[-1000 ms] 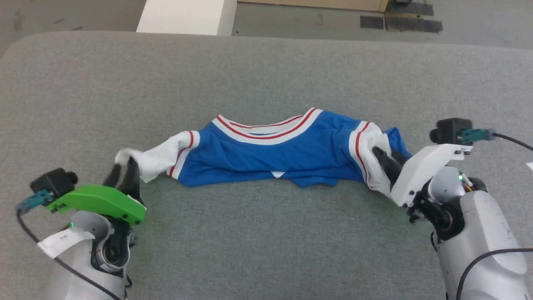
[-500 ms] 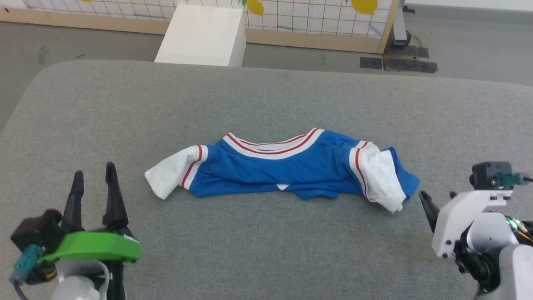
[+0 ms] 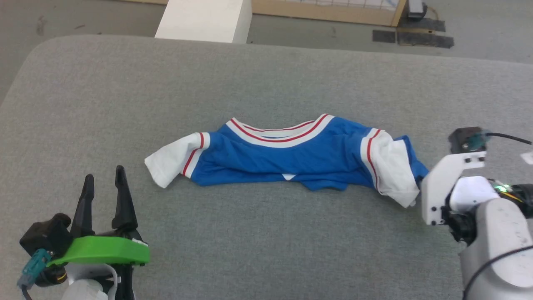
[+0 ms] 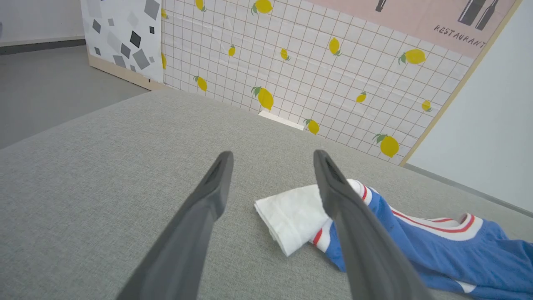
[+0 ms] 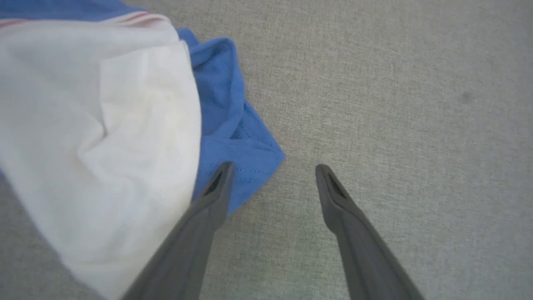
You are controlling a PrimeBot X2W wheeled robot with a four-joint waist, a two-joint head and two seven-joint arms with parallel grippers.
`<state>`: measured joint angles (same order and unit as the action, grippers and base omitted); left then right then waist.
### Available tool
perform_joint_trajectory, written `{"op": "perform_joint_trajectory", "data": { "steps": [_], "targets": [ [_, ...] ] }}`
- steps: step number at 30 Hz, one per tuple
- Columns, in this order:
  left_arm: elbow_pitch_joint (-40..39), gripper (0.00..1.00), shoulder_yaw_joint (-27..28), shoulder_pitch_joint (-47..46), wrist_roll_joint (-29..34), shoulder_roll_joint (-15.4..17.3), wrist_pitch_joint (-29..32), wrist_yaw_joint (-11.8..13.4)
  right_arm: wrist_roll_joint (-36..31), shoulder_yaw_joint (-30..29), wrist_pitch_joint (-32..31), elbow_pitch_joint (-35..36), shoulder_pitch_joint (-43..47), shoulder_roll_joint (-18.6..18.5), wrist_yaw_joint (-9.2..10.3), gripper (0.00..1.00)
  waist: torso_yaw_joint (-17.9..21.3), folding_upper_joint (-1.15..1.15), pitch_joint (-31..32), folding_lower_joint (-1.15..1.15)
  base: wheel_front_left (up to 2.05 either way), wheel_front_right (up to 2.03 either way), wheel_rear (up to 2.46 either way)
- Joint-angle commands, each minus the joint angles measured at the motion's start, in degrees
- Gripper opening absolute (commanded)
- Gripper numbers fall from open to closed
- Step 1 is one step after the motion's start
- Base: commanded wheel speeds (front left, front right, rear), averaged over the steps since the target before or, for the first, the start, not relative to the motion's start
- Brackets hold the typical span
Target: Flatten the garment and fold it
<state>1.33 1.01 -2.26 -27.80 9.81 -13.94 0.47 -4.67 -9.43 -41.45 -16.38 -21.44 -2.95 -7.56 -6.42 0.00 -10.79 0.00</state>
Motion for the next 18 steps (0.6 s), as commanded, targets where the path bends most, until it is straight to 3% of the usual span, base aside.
{"op": "perform_joint_trajectory", "data": {
  "steps": [1, 6, 7, 8, 13, 18],
  "targets": [
    [0.3, 1.0, 0.1, -1.2, -0.7, 0.3, -0.1, -0.3, -0.8, 0.8, -0.4, -1.6, -0.9, 0.1, 0.08, 1.0, -0.9, 0.0, -1.0, 0.0, 0.0, 0.0, 0.0],
    [1.3, 1.0, 0.3, -2.0, -1.2, 0.4, -0.3, -0.6, -1.1, 2.7, -2.5, -6.8, -1.7, 0.1, 0.08, 1.0, -1.1, 0.0, -1.7, 0.0, 0.0, 0.0, 0.0],
    [1.5, 1.0, 0.3, -2.1, -1.2, 0.4, -0.3, -0.7, -0.4, 2.7, -2.5, -7.1, -1.8, 0.1, 0.08, 0.25, -1.0, 0.0, -1.7, 0.0, 0.0, 0.0, 0.0],
    [1.6, 1.0, 0.3, -2.2, -1.3, 0.4, -0.3, -0.8, 0.3, 2.7, -2.3, -7.2, -2.0, 0.1, 0.08, 0.0, -0.8, 0.0, -1.6, 0.0, 0.0, 0.0, 0.0],
    [2.2, 1.0, 0.0, -2.4, -1.4, 0.2, -0.4, -1.1, 7.2, 0.1, -0.7, -3.8, -0.7, 0.1, 0.08, 0.0, 0.1, 0.0, -0.5, 0.0, 0.0, 0.0, 0.0],
    [2.3, 1.0, -0.3, -1.7, -1.3, -0.1, -0.5, -0.9, 12.5, -3.8, -3.3, 7.1, 7.6, 0.1, 0.08, 0.0, 1.6, 0.0, 1.2, 0.0, 0.0, 0.0, 0.0]
  ]
}}
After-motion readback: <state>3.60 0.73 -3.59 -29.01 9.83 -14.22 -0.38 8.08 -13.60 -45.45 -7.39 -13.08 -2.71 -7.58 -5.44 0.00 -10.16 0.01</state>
